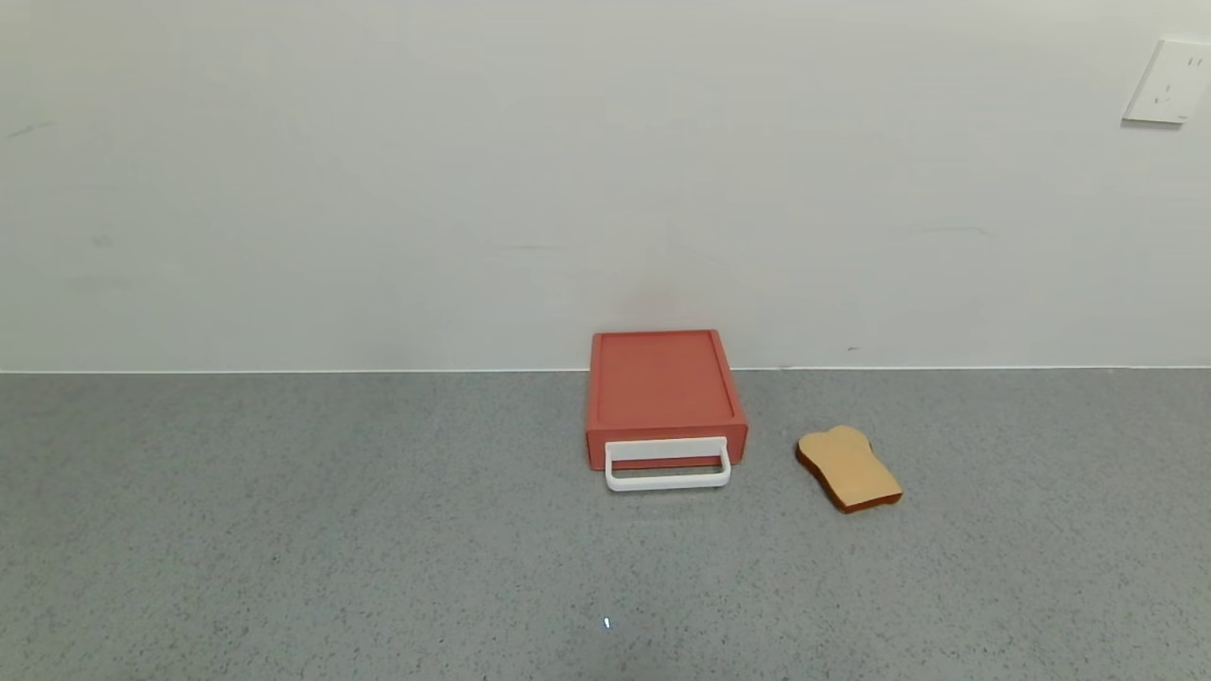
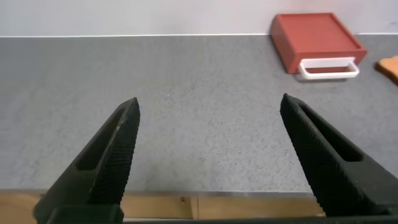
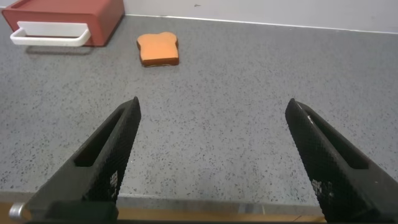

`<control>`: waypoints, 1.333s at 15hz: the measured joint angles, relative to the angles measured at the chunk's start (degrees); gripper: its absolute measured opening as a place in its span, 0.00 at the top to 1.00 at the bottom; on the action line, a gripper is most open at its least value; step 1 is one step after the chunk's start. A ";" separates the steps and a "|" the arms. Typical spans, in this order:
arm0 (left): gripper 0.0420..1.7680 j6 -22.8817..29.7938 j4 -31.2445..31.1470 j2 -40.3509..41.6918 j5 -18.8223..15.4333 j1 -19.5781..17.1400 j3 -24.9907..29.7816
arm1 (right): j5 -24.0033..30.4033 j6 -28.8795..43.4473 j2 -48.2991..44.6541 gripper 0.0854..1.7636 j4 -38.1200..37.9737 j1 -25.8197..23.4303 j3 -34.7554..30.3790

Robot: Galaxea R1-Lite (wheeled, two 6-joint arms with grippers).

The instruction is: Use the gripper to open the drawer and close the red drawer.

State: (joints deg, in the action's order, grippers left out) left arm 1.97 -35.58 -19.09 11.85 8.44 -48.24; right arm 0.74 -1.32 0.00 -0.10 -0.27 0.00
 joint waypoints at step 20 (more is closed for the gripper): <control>0.04 -6.07 12.91 18.04 -9.42 -8.44 16.82 | 0.00 0.02 0.02 0.03 0.15 0.00 0.00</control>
State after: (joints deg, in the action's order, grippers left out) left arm -4.10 -22.67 -1.05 2.43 0.00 -31.42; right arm 0.74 -1.29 0.02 0.05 -0.27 0.00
